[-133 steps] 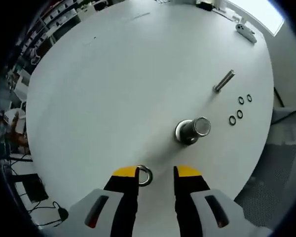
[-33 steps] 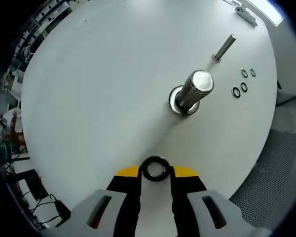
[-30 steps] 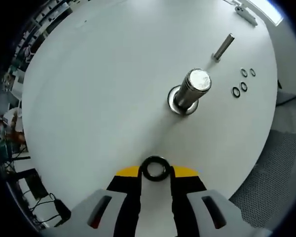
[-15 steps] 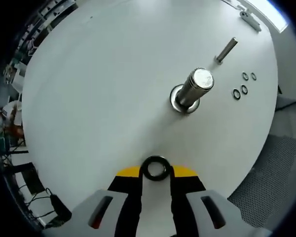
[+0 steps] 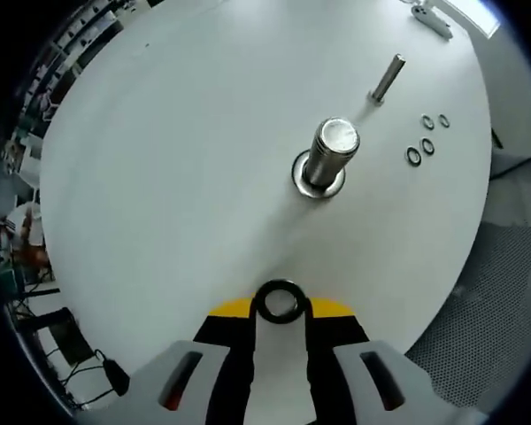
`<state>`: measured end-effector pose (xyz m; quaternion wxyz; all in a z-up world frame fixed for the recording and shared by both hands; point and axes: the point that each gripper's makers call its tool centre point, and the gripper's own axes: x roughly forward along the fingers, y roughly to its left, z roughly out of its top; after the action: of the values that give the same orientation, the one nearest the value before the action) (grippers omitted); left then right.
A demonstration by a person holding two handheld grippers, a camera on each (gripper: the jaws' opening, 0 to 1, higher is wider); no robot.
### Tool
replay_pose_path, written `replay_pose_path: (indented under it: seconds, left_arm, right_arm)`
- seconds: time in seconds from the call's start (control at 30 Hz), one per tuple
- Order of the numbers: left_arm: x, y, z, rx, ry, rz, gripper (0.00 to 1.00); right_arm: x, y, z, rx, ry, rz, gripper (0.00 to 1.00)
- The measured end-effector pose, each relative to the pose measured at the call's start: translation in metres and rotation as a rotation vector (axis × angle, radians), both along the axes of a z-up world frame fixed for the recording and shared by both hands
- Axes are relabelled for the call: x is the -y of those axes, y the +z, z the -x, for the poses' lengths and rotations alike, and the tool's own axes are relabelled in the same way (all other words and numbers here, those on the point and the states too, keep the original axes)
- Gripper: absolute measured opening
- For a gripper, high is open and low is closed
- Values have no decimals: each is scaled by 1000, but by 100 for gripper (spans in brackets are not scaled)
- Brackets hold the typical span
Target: Place the washer onto the threaded stud by aligning its center hole with the stud, sliding it down to the base, and recovering from edge contact or off-axis alignment until the washer reaches the visible bottom stop.
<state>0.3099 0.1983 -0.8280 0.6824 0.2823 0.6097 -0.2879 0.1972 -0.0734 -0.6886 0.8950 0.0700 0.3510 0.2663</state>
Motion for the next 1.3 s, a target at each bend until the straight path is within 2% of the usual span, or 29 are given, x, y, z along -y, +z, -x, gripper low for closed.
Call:
replay_pose_path:
  seconds: [0.43,0.9,1.3]
  left_arm:
    - [14,26,-17,39,-55,35,19]
    - [40,64,-33,88,-101,93,19]
    - [67,65,-36,72,-160,107,19]
  right_arm:
    - [0,-1,1,-3,4,4,37]
    - [0,0,1,-1,6,2,37]
    - [0,0,1,2,5,5,37]
